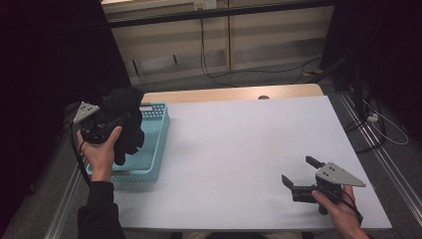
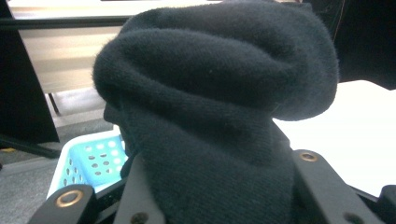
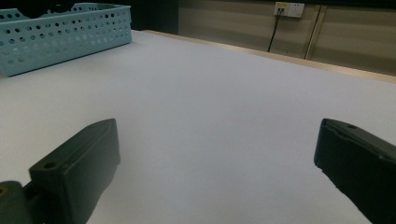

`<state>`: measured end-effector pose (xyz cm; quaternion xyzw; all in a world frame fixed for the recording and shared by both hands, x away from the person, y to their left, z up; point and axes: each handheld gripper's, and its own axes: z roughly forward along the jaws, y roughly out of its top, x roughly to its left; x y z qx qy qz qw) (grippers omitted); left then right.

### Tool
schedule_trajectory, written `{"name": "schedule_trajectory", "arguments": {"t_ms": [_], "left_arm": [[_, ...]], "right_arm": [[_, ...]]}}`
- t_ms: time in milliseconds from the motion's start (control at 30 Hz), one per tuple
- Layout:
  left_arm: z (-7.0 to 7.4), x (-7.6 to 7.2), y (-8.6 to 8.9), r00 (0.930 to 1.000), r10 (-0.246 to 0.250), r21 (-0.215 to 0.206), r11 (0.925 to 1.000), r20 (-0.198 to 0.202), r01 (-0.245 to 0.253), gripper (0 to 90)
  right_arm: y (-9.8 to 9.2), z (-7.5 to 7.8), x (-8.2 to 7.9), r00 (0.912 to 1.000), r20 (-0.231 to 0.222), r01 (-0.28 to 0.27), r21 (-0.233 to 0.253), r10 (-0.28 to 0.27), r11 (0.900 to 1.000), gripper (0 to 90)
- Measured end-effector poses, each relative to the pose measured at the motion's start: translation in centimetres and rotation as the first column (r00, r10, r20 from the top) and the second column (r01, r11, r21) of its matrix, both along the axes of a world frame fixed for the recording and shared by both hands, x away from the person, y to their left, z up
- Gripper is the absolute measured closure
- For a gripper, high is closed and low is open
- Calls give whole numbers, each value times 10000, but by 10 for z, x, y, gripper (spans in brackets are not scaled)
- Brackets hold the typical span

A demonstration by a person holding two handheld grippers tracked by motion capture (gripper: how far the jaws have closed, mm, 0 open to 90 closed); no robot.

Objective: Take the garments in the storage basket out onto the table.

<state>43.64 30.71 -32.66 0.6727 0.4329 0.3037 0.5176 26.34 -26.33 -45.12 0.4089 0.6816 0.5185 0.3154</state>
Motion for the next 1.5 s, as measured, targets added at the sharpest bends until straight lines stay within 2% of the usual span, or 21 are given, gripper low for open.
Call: {"name": "schedule_trajectory", "arguments": {"t_ms": [200, 367, 533, 633, 700, 767, 833, 900, 1200, 1333, 1500], "left_arm": [[6, -5, 4, 9996, -139, -187, 9997, 254, 144, 635], [12, -8, 4, 9995, -131, -220, 9997, 271, 137, 636], [20, -12, 2, 9985, -329, -246, 9991, 433, 340, 636], [26, -16, -2, 9989, -165, -261, 9995, 428, 176, 635], [30, -20, -3, 9977, -360, -420, 9984, 566, 384, 636], [35, -23, -7, 9969, -409, -263, 9987, 676, 428, 636], [39, -26, -10, 9954, -589, -476, 9969, 760, 626, 635], [42, -28, -13, 9945, -702, -496, 9960, 780, 742, 636], [49, -34, -26, 9859, -1380, -660, 9873, 948, 1445, 634], [50, -35, -36, 9811, -1692, -588, 9828, 937, 1751, 634], [50, -37, -53, 9719, -2099, -238, 9766, 1066, 2135, 633]], "right_arm": [[0, 0, 0, 10000, -24, -16, -2, 16, 10000, 0], [0, 0, 0, 10000, -17, -17, 10, 17, 10000, 0], [0, 0, 0, 10000, -25, -14, 4, 14, 10000, 0], [0, 0, 1, 10000, -24, -7, -1, 7, 10000, 0], [0, 0, 0, 10000, -25, -13, -10, 13, 10000, 0], [0, 0, 0, 10000, -20, -1, -20, 1, 10000, 0], [0, 0, 0, 10000, -21, -4, -23, 4, 10000, 0], [0, 0, 0, 10000, -10, 8, -34, -8, 10000, 0], [0, 0, 0, 10000, -9, -12, -41, 12, 10000, 0], [0, 0, 0, 10000, -9, -16, -34, 16, 10000, 0], [1, 0, 0, 10000, -17, -28, -27, 28, 10000, 0]]}}
